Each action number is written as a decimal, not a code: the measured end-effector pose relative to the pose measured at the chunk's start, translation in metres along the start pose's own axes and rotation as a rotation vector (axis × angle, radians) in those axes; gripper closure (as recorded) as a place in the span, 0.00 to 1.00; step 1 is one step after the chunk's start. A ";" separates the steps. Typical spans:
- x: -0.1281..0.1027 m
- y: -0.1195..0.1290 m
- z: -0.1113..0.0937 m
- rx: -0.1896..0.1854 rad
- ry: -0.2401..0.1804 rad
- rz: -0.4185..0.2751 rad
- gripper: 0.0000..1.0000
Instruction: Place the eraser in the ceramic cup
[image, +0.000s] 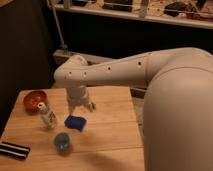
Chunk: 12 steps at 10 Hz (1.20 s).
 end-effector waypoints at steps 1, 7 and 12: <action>0.001 0.014 -0.003 0.007 -0.018 -0.075 0.35; 0.034 0.139 -0.012 0.060 -0.068 -0.628 0.35; 0.053 0.222 0.005 0.082 -0.029 -0.850 0.35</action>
